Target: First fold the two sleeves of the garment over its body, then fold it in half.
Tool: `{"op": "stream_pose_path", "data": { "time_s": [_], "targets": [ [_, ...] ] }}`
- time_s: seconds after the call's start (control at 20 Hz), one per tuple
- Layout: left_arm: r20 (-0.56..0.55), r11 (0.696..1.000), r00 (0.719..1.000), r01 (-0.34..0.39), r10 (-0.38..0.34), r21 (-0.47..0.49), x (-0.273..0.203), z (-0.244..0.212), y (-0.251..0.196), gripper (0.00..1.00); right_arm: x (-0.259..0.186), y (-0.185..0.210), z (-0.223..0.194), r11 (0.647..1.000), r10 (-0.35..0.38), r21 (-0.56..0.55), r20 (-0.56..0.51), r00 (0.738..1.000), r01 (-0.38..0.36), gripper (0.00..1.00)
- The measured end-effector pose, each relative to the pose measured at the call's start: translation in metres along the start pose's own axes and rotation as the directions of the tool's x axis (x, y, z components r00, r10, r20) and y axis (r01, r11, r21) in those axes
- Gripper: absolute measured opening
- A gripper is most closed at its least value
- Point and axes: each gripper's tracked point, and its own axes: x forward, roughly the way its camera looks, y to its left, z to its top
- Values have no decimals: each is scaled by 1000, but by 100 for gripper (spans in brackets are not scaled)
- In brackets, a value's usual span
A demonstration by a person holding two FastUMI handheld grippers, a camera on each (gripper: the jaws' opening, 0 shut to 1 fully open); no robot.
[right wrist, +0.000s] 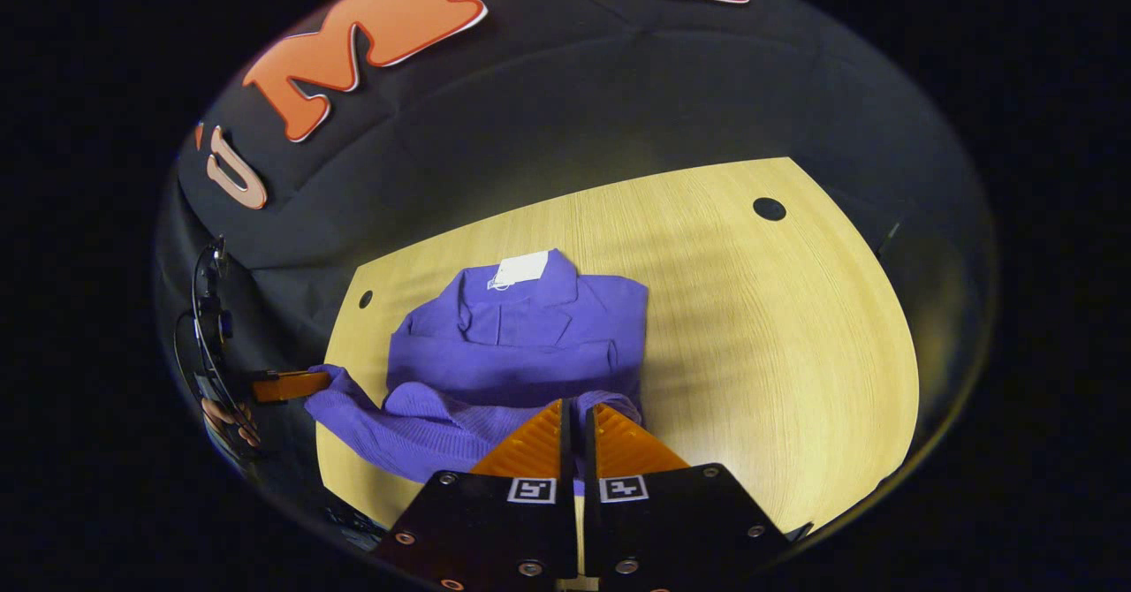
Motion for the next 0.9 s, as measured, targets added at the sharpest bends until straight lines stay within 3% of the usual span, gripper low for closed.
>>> {"op": "stream_pose_path", "data": {
  "time_s": [0.25, 0.55, 0.9],
  "targets": [
    [87, 998, 994, -62, 63, -16, 22, 42, 2, 8, 29, -7, 32, 999, 15, 31, 4, 1000, -15, 4],
    [176, 991, 977, -132, 124, 35, 45, 76, 8, 11, 63, -9, 60, 997, 24, 78, 18, 1000, -25, 3],
    [306, 973, 932, -224, 195, 63, 52, 120, 30, 20, 80, -2, 101, 980, 62, 186, 77, 995, -76, 7]
  ]
}}
